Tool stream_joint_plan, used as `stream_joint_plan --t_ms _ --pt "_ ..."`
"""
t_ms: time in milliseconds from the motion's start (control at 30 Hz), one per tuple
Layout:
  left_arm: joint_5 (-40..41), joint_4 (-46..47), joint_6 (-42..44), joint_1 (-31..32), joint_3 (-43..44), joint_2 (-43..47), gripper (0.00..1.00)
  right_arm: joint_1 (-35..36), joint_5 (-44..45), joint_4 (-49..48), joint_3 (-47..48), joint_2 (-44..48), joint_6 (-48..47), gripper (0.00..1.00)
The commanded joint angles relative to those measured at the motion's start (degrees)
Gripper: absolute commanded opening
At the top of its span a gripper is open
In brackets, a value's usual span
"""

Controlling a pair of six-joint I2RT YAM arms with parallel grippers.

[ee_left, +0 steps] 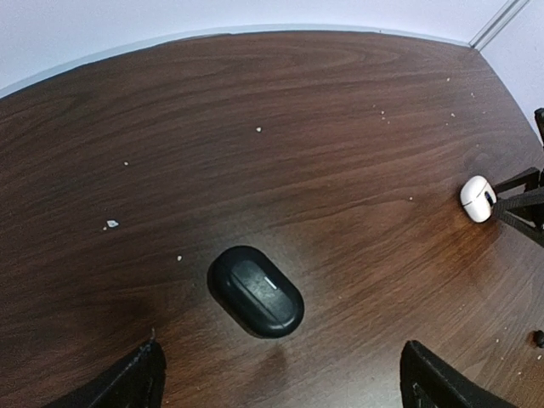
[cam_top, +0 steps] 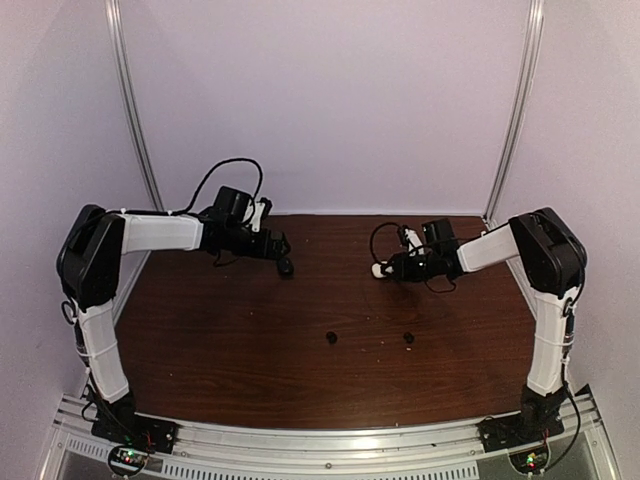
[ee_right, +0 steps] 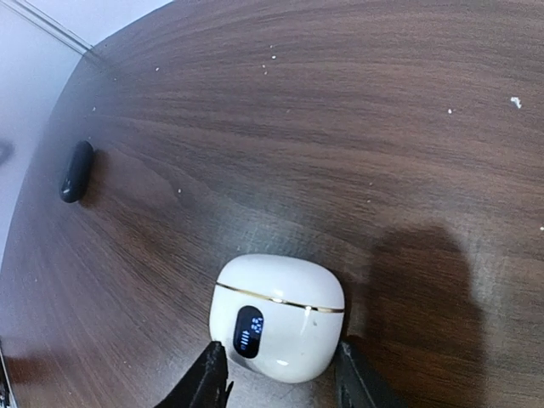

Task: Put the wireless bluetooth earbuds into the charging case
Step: Place the charging case with the earbuds at the center of the board, then pick up the charging case from the center of the board.

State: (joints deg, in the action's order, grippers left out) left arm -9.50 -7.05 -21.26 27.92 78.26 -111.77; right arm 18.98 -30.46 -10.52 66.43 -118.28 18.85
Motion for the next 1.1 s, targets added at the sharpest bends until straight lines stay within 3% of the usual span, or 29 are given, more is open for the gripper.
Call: stream_joint_plan --t_ms 0,333,500,733,1067 --pt "-2.64 -3.18 6.39 -1.69 2.55 -1.59 0.98 -0.98 2.59 1.67 1.69 -0.06 -1.88 0.47" --pt "-8.79 -8.01 14.89 -3.91 6.69 -6.33 0.97 -2.01 2.70 2.90 1.04 4.10 -3.27 0.63" --pt "-11.01 -8.58 19.16 -3.93 8.84 -9.27 0.94 -2.02 1.74 1.61 -1.01 8.61 -2.63 0.88" --pt "-12.44 -9.40 23.55 -3.93 12.65 -13.98 0.84 -2.02 1.19 -0.45 -5.68 15.71 -2.27 0.93" --pt "-12.70 -6.50 24.75 -2.34 10.96 -16.44 0.69 -2.02 0.97 -0.98 -8.16 19.59 -2.45 0.93"
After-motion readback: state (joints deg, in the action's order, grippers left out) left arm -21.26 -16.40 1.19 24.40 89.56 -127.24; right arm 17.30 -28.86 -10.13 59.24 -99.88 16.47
